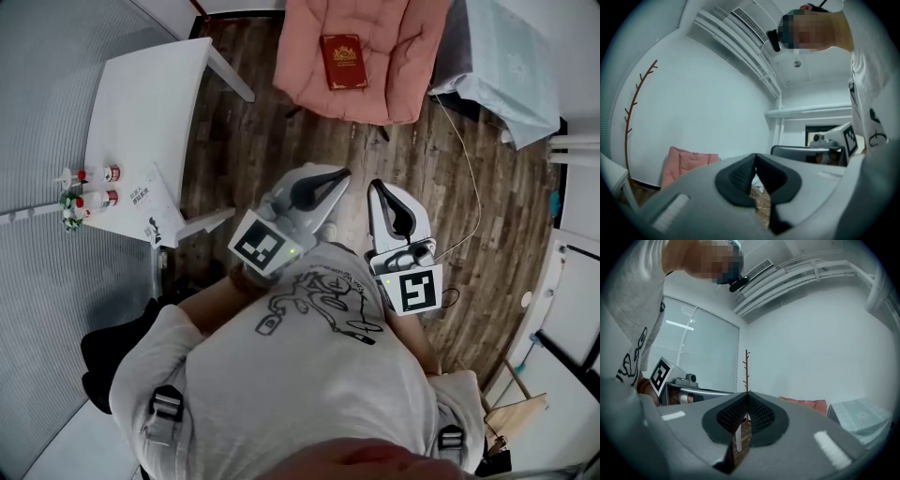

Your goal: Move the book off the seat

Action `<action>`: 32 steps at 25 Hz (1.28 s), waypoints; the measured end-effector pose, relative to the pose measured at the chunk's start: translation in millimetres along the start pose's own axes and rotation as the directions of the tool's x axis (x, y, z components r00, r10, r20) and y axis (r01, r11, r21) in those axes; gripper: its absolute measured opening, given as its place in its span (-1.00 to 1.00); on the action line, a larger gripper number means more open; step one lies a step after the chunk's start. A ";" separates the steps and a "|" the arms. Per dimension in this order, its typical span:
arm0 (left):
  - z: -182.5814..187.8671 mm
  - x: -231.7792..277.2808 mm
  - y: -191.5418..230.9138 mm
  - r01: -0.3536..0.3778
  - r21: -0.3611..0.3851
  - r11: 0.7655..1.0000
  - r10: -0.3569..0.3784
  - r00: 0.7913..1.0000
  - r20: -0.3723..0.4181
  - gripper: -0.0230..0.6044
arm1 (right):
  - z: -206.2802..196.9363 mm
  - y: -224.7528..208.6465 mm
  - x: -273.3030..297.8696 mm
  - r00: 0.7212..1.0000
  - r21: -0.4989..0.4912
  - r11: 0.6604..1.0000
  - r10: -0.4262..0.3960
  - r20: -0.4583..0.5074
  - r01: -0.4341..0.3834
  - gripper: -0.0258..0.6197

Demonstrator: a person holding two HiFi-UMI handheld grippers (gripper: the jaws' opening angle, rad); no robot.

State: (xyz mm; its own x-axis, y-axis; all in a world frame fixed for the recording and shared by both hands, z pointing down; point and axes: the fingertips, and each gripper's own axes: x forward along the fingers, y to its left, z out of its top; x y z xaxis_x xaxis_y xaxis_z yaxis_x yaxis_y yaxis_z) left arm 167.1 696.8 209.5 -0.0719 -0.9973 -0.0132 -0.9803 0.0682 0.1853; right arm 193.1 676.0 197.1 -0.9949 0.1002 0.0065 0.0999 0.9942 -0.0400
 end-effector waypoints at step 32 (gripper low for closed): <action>49.0 91.5 290.8 0.030 -0.057 0.998 -0.031 0.999 -0.025 -0.91 | 7.4 -102.2 293.7 0.999 -0.014 1.000 -0.018 -0.044 0.017 -0.90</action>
State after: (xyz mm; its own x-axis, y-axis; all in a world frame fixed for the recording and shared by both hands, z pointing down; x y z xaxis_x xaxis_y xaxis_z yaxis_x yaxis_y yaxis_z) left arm -133.6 626.6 214.1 -0.0365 -0.9993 0.0055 -0.9698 0.0367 0.2410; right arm -109.5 603.5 195.8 -0.9951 0.0840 0.0516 0.0828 0.9962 -0.0263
